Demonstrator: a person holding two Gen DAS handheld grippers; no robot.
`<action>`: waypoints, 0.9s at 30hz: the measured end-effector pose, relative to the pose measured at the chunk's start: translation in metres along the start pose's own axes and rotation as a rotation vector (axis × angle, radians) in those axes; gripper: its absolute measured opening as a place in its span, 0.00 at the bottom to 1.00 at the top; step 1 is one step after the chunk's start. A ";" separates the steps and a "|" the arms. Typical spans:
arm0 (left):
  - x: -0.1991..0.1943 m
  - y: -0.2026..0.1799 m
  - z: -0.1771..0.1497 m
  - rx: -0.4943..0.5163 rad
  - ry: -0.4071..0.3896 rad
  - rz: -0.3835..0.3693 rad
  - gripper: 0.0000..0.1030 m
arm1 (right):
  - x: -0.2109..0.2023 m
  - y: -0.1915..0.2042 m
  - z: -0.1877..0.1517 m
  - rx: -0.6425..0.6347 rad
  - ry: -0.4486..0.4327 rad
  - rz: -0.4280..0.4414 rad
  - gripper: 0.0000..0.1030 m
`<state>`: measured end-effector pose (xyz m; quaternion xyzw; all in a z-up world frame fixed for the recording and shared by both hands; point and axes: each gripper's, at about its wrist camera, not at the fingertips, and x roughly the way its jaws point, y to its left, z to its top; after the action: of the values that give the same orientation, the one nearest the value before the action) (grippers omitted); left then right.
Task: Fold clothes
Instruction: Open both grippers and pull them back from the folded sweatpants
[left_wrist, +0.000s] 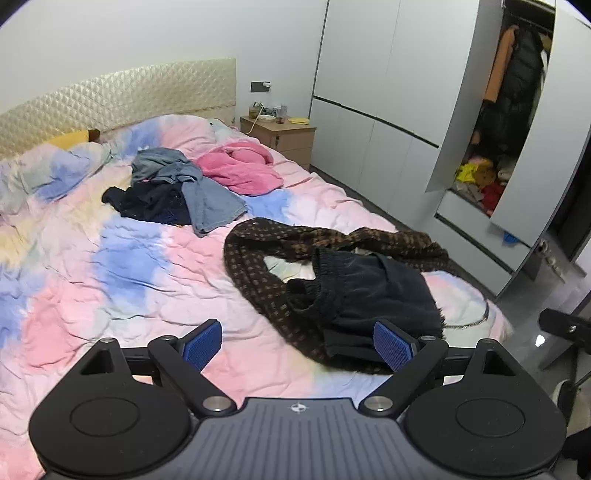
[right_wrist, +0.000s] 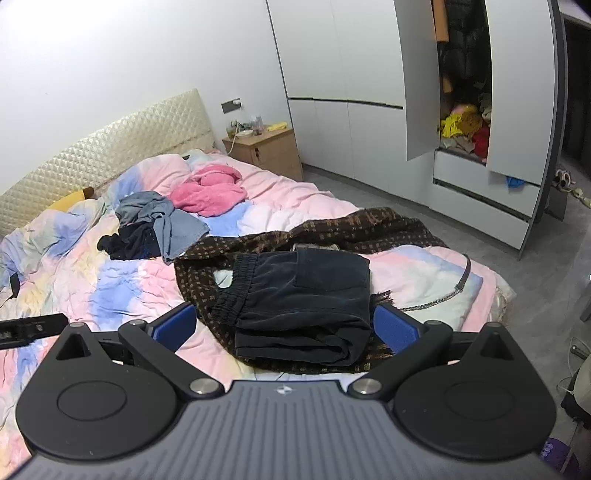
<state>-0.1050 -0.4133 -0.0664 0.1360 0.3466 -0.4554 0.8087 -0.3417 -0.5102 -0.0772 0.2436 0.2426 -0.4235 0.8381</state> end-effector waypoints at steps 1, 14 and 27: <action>-0.004 -0.001 -0.002 0.007 0.002 0.004 0.88 | -0.005 0.003 -0.002 -0.007 -0.001 -0.004 1.00; -0.027 0.007 0.001 0.041 -0.002 0.016 0.88 | -0.026 0.026 -0.012 -0.033 -0.012 -0.041 1.00; -0.025 0.021 0.005 0.023 0.000 0.023 0.88 | -0.019 0.031 -0.015 -0.006 -0.010 -0.060 1.00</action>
<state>-0.0939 -0.3884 -0.0476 0.1494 0.3398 -0.4501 0.8122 -0.3286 -0.4735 -0.0702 0.2315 0.2468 -0.4491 0.8269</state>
